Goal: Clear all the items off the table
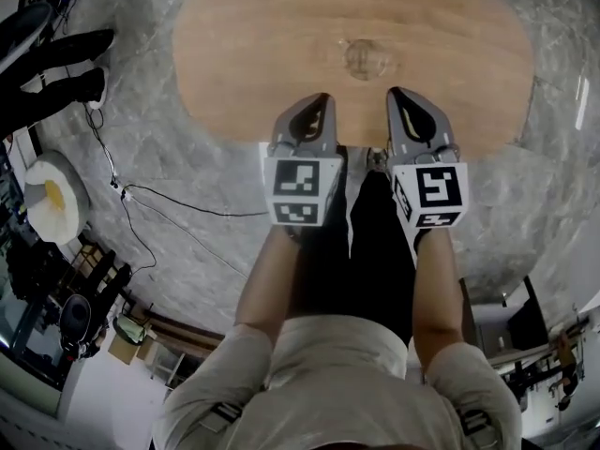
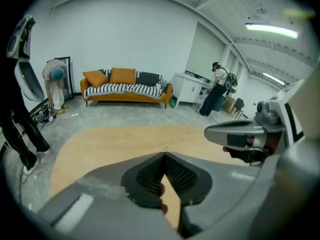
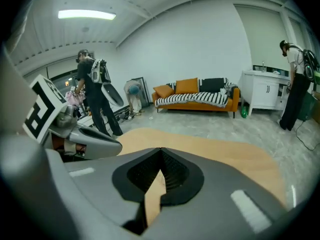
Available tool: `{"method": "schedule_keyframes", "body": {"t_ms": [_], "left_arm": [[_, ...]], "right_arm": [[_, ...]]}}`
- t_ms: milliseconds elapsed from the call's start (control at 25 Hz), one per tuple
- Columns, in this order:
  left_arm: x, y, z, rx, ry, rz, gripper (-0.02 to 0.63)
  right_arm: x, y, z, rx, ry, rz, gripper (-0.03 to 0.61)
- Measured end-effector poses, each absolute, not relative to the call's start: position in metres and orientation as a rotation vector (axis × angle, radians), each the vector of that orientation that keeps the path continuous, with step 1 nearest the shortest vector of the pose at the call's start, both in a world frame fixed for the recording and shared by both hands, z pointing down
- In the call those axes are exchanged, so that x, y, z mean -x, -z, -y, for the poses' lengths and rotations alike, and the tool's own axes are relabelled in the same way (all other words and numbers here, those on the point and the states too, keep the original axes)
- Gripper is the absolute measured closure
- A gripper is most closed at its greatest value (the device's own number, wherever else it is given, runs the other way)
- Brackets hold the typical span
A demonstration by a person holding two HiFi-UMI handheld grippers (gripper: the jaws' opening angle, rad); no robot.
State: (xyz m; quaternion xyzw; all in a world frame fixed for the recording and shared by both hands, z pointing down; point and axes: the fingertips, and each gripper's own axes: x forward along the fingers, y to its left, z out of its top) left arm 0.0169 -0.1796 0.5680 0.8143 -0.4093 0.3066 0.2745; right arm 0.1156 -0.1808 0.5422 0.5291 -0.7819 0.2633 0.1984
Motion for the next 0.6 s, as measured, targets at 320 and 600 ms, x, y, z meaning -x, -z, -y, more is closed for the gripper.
{"method": "schedule_keyframes", "body": {"t_ms": [320, 600], "left_arm": [[0.003, -0.622, 0.192, -2.095, -0.86, 1.039, 0.594], [0.023, -0.651, 0.208, -2.057, -0.865, 1.017, 0.594]], "right_arm": [[-0.091, -0.593, 0.198, -1.274, -0.716, 2.099, 0.572], [-0.067, -0.64, 0.218, -1.182, -0.761, 2.014, 0.572]]}}
